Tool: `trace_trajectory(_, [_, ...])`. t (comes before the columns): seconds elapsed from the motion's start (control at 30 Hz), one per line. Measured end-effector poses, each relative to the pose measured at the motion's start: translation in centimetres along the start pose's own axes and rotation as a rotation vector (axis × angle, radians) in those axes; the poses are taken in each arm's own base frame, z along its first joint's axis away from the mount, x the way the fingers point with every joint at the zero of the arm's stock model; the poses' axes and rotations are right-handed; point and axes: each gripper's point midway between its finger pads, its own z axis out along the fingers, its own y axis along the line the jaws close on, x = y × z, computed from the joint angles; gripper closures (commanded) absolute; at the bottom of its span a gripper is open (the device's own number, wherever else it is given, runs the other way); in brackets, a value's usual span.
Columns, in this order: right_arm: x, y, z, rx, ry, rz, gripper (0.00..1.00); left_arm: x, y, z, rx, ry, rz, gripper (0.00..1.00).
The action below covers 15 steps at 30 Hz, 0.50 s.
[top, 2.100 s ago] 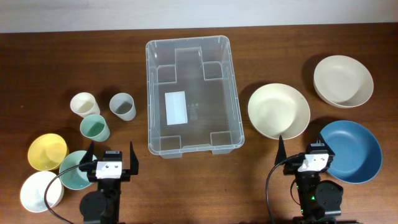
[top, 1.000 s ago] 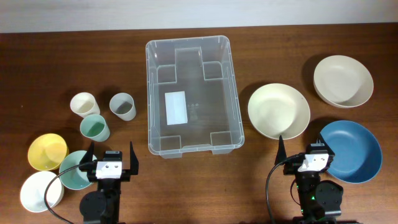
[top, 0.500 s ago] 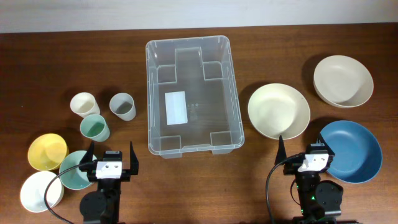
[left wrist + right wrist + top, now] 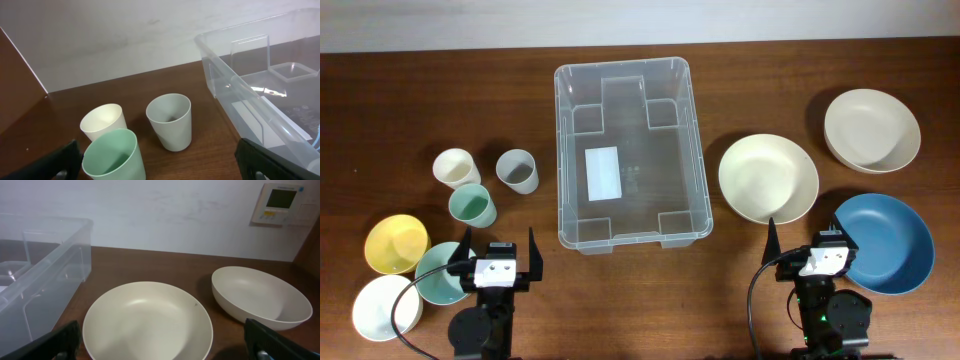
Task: Pack container
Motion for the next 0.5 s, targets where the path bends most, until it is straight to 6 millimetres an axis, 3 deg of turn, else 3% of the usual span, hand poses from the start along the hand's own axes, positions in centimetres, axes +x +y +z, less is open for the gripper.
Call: trace_trajectory(0.5, [0.01, 0.16, 0.0, -0.01, 0.0, 0.0, 0.01, -0.06, -0.07, 0.0, 0.004, -0.003, -0.03, 0.0])
